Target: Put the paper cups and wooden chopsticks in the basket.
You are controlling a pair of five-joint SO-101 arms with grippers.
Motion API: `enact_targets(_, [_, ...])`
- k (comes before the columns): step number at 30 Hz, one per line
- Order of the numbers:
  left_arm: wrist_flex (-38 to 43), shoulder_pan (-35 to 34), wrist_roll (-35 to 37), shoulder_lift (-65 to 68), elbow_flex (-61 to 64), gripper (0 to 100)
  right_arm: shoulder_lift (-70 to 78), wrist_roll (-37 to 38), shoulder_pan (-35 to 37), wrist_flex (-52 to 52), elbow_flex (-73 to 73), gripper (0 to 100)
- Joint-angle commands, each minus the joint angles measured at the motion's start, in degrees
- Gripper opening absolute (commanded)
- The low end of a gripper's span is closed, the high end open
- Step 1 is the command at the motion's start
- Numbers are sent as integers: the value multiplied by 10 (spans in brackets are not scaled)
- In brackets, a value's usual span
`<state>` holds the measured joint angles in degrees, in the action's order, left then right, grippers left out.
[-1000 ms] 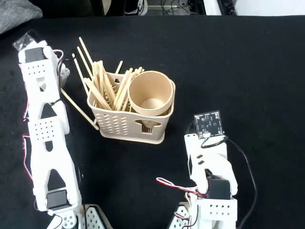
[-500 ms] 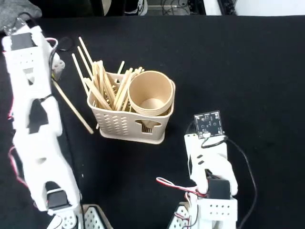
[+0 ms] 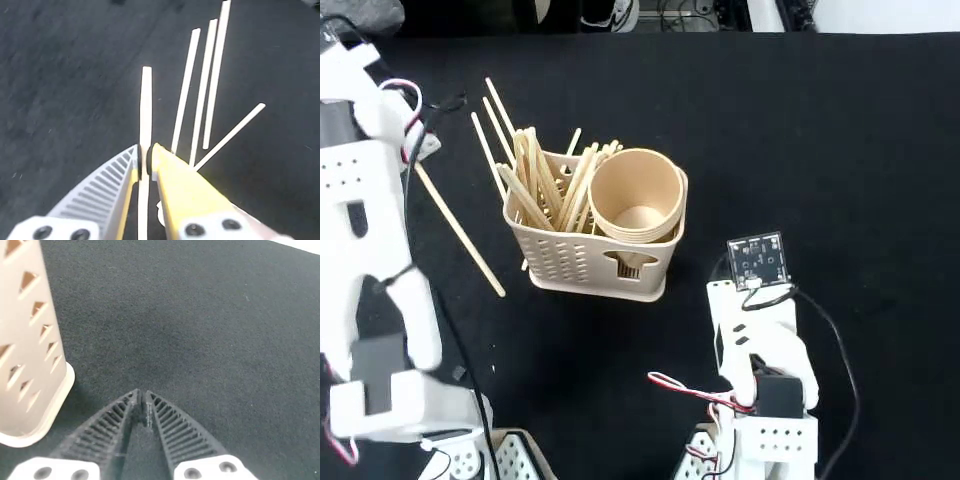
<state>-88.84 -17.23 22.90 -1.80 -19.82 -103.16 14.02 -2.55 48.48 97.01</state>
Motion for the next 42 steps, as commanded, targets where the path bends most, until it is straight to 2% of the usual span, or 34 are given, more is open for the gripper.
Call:
enact_targets(1, [124, 49, -29, -172, 161, 30, -32, 1, -6, 2, -4, 11])
enact_targets(7, [321, 70, -95, -451, 391, 29, -32, 1, -4, 2, -4, 11])
enact_targets(12, [511, 72, -107, -658, 578, 29, -32, 1, -4, 2, -4, 11])
enact_targets(16, [644, 122, -107, -795, 705, 29, -32, 1, -4, 2, -4, 11])
enact_targets(19, [709, 165, -108, -877, 764, 29, -32, 1, -4, 2, -4, 11])
enact_targets(23, [719, 178, -108, -934, 773, 29, -32, 1, -4, 2, -4, 11])
enact_targets(34, [720, 182, -106, -937, 818, 29, -32, 1, -4, 2, -4, 11])
enact_targets(38, [719, 218, -113, -931, 857, 33, -32, 1, -5, 2, -4, 11])
enact_targets(42, [719, 260, -157, -872, 862, 39, -32, 1, -6, 2, -4, 11])
